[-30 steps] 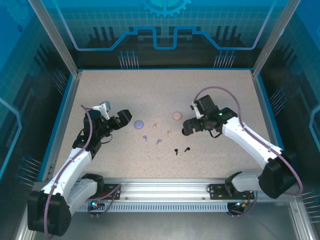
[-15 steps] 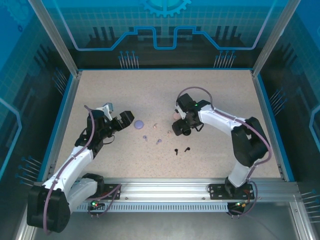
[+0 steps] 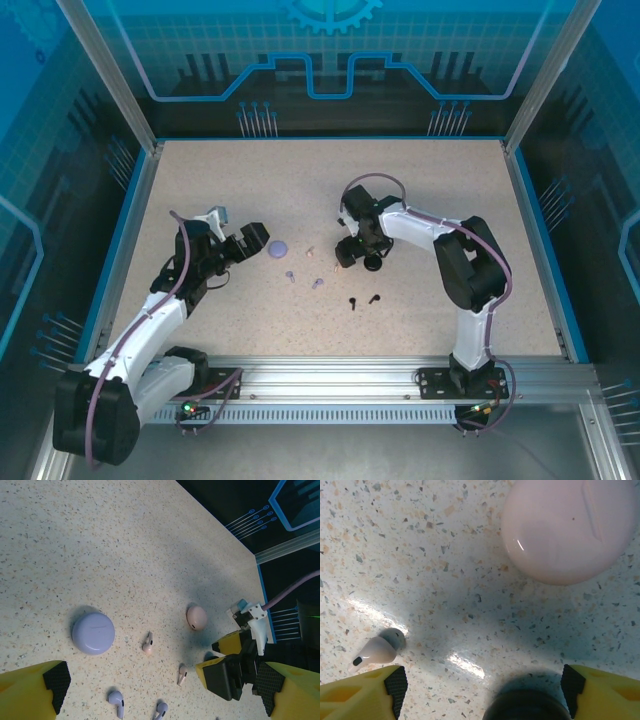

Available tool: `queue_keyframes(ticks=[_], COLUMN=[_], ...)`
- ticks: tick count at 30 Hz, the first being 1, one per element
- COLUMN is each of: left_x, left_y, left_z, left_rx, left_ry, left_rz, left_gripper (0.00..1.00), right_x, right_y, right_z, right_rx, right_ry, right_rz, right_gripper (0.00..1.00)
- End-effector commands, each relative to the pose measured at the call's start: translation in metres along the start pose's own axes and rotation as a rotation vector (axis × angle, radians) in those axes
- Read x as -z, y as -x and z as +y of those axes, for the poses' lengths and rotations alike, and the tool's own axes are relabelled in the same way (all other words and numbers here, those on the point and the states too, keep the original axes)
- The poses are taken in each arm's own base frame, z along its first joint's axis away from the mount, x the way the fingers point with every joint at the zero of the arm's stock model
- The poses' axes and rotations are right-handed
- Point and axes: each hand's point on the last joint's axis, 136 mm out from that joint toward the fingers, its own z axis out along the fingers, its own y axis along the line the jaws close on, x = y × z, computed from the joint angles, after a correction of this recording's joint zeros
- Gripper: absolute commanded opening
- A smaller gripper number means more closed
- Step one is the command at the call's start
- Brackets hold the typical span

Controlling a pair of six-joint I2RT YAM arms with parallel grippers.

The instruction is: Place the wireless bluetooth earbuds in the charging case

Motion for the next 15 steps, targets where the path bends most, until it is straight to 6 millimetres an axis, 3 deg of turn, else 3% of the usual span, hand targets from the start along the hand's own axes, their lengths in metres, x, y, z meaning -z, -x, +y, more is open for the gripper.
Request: queue_keyframes(ticks=[1, 15], left_x=[0.000, -0.001], left_y=[0.005, 0.003], left_z=[-0.007, -0.007], left_rx=[-0.005, -0.005], left_ry=[0.000, 0.002], left_rz=[-0.005, 0.003], left_gripper=[0.99, 0.99], right_x=[-0.004, 0.001], right_y=[-0.006, -0.031], right_z=[0.007, 0.003], right_rx=[0.006, -0.008], right_ry=[0.020, 0.005], right_rz=[0.030, 0.065], right_gripper=[0.83, 0.81])
